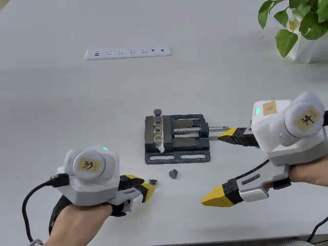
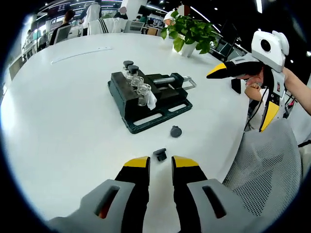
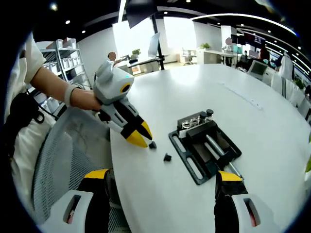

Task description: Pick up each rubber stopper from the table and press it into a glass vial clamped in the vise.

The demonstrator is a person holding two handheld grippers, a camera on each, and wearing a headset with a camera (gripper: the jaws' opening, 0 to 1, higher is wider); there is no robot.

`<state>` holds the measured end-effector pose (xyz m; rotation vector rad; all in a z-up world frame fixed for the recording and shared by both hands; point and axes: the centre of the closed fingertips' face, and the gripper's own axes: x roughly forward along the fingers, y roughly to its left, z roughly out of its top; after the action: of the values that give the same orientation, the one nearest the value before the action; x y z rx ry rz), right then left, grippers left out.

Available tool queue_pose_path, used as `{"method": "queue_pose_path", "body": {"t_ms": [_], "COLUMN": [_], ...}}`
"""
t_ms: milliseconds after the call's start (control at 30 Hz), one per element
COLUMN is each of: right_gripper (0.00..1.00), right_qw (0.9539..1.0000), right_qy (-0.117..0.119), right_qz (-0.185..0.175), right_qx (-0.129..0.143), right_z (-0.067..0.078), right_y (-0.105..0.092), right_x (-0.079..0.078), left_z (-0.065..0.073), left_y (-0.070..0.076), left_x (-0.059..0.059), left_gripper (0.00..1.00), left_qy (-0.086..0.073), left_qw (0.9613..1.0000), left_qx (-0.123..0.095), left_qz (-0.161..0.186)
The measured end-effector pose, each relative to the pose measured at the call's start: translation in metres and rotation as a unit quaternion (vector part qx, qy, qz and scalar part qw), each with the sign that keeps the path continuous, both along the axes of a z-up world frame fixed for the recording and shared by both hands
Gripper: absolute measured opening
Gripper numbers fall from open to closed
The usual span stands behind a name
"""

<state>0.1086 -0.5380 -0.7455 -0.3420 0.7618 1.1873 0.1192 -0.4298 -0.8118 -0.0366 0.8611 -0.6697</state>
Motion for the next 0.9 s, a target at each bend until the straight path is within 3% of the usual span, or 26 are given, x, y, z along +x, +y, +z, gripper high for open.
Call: {"method": "queue_pose_path", "body": {"t_ms": [233,533,900], "right_gripper": [0.89,0.95,0.97], "right_qw": [0.9997,0.9989,0.998], "right_qy": [-0.006,-0.008,-0.006], "right_qz": [-0.013,-0.041,-0.057], "right_qx": [0.018,0.021,0.026], "right_z": [0.003,0.0,0.0], "right_y": [-0.002,-0.017,-0.018], "right_x": [-0.004,-0.004,-0.002], "left_z": [-0.005,-0.008,-0.009], "left_y": [-0.006,-0.007,-0.008], "left_x": [0.0,0.004,0.002], "left_gripper": [0.1,0.07,0.06], "left_qy": [0.01,0.014,0.012], "left_qw": [0.9999,0.9999,0.9999], "left_qx": [0.001,0.006,0.011], "left_qz": [0.004,0.004,-0.005]}}
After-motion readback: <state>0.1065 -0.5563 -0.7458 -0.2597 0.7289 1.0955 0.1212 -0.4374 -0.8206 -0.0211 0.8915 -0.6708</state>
